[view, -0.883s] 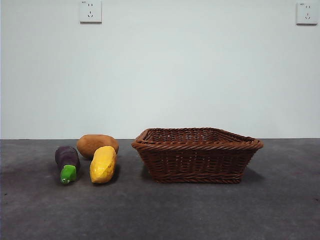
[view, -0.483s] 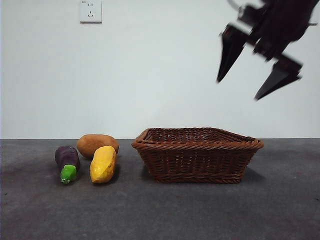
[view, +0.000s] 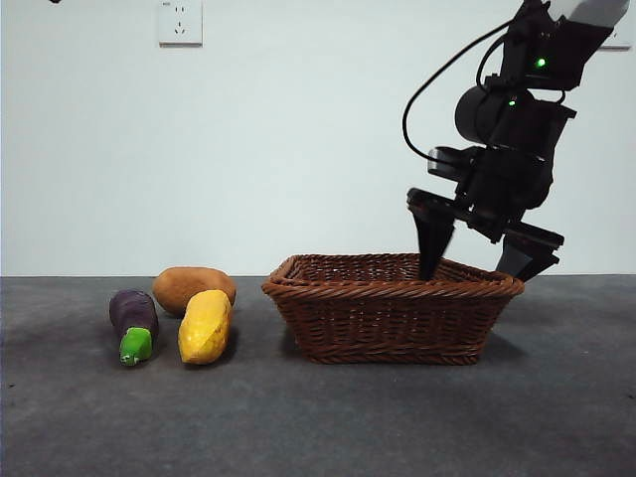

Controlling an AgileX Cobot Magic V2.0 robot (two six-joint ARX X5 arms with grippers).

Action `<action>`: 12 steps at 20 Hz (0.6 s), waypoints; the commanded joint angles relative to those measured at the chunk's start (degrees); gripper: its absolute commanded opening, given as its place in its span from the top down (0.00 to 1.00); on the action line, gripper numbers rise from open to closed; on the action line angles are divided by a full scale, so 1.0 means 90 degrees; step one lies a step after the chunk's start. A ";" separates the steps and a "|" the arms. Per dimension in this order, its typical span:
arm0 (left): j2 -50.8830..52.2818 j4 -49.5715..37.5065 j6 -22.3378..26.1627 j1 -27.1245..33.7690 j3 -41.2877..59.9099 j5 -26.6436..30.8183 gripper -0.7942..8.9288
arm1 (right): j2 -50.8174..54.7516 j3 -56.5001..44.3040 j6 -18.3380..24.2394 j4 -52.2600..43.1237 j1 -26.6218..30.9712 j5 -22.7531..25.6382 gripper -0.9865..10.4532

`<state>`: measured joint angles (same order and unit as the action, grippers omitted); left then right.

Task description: Help me put the vegetables on the table into the basket

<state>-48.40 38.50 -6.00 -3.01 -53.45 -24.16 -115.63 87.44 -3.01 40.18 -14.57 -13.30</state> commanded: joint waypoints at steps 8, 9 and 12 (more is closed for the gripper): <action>-0.0087 -0.0036 0.0027 0.0010 -0.0002 0.0022 0.14 | -0.0134 0.0005 -0.0221 -0.0119 -0.0012 0.0078 0.93; -0.0119 -0.0039 0.0019 0.0010 -0.0002 0.0019 0.14 | -0.0134 0.0005 -0.0330 -0.0138 -0.0012 0.0075 0.93; -0.0238 0.0032 -0.0024 0.0005 -0.0002 0.0019 0.14 | 0.0005 0.0007 -0.0352 -0.0131 -0.0010 -0.0085 0.93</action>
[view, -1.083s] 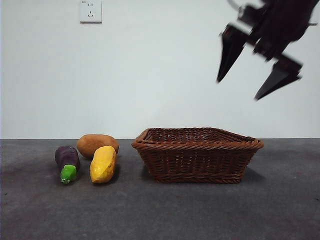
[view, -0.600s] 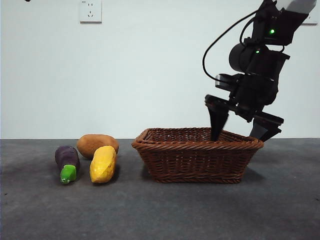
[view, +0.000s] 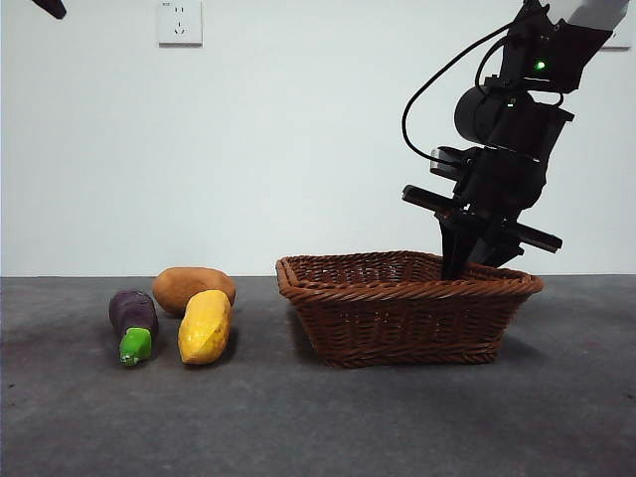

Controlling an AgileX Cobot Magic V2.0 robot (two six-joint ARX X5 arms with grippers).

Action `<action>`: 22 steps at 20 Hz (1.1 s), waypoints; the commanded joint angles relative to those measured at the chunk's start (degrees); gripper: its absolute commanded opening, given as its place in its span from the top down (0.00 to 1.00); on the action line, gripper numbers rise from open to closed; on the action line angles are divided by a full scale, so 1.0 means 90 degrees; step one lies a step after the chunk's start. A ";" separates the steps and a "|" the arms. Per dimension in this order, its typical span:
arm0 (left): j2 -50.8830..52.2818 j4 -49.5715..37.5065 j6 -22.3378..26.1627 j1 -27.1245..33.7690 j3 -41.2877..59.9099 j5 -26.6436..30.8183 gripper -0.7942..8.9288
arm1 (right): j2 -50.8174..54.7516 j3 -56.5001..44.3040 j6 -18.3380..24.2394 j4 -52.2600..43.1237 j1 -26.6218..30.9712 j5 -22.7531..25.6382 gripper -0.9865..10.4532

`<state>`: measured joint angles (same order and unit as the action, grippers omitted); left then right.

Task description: Help me put the vegetables on the table into the basket

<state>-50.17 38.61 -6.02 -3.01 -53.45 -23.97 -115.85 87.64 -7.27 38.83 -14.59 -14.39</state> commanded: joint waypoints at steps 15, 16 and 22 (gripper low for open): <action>-0.3211 -0.0170 -0.1073 -0.2067 -0.1610 0.1088 0.15 | 0.4410 -0.0012 0.0656 0.0835 0.0012 0.0563 0.93; -0.3568 0.0017 -0.1071 -0.2166 -0.1928 0.1331 0.15 | 0.4554 -0.0012 0.0656 0.0903 0.0022 0.0563 0.93; -0.5170 0.0925 -0.1392 -0.2378 -0.3179 0.1838 0.15 | 0.5238 -0.0012 0.0726 0.1309 0.0357 0.0607 0.93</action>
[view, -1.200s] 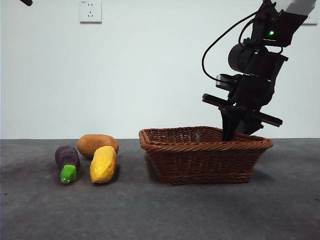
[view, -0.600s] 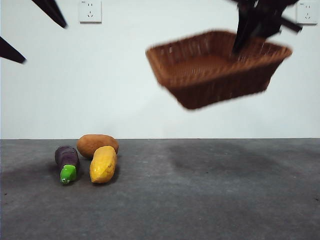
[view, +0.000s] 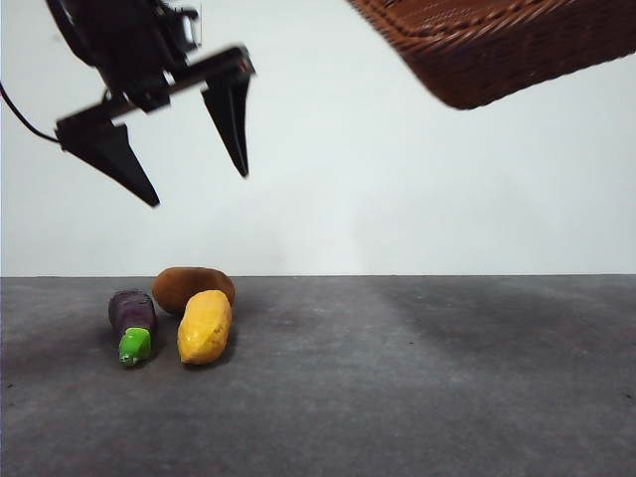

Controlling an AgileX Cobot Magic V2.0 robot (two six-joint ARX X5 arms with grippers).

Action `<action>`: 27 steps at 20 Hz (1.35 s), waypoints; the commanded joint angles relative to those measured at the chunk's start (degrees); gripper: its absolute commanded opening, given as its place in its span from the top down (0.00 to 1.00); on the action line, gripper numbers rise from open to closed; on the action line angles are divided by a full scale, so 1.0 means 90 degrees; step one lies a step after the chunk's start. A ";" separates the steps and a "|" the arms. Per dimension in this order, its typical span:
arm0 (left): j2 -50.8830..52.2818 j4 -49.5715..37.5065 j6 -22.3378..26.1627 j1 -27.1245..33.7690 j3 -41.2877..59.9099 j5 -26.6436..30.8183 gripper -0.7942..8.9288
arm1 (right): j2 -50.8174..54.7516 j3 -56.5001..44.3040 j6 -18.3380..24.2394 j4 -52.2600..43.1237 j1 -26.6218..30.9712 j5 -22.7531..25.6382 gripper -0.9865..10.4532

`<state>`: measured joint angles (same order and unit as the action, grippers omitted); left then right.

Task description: Help me put the vegetables on the table into the basket

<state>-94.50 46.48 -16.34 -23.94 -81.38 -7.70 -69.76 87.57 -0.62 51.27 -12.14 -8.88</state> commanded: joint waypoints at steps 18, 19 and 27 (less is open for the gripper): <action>-0.1688 -0.0022 -0.1071 -0.0595 -0.0085 0.0551 0.25 | 0.0236 -0.0010 0.0372 0.0384 0.0357 -0.0253 0.92; -0.1712 -0.0046 -0.1120 -0.0595 -0.0085 0.0549 0.25 | 0.0236 -0.0010 0.0374 0.0396 0.0357 -0.0250 0.92; -0.1902 -0.0097 -0.1302 -0.0595 -0.0085 0.0631 0.25 | 0.0236 -0.0010 0.0437 0.0493 0.0357 -0.0680 0.92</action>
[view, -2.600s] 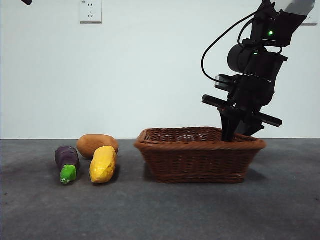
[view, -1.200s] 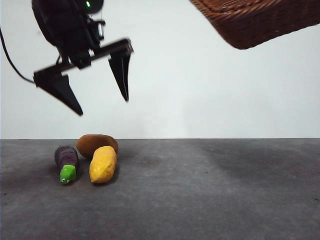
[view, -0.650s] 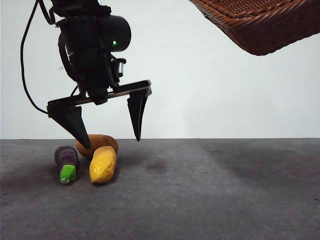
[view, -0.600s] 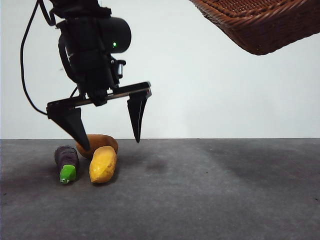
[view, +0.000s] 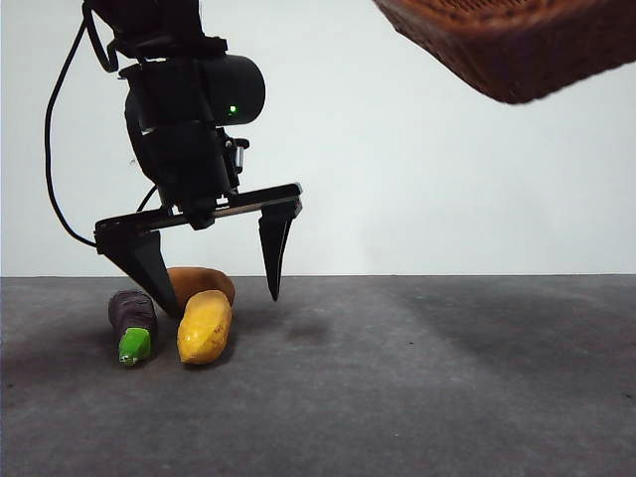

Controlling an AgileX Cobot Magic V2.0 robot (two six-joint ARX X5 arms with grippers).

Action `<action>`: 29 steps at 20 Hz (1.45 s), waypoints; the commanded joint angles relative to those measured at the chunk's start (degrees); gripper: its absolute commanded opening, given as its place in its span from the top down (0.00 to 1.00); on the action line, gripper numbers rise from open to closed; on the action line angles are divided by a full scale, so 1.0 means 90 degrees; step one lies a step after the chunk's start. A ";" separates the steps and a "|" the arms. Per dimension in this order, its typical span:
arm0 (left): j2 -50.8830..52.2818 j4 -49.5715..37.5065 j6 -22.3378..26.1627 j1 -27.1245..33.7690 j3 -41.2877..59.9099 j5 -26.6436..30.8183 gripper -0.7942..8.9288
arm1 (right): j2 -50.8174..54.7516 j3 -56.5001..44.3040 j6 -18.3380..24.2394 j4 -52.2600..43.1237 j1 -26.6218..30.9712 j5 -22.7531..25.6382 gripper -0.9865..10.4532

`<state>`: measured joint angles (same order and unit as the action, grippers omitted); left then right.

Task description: Help me put the vegetables on the table into the basket

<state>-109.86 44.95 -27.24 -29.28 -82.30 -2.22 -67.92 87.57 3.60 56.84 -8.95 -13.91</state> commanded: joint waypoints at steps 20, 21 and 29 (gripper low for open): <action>-0.0296 -0.0561 -0.0107 -0.0061 0.0017 -0.0185 0.93 | 0.0032 -0.0010 0.0022 -0.0117 0.0002 -0.0119 0.92; -0.0296 -0.0627 -0.0056 -0.0061 0.0017 -0.0274 0.93 | 0.0032 -0.0010 0.0019 -0.0114 0.0002 -0.0117 0.92; 0.0398 -0.0668 0.1435 0.0002 0.0017 -0.0444 0.93 | -0.0250 -0.0257 -0.0078 0.0095 0.0010 0.0194 0.92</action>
<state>-107.26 39.09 -17.58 -29.41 -82.28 -6.11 -70.06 85.80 3.77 58.57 -8.97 -11.97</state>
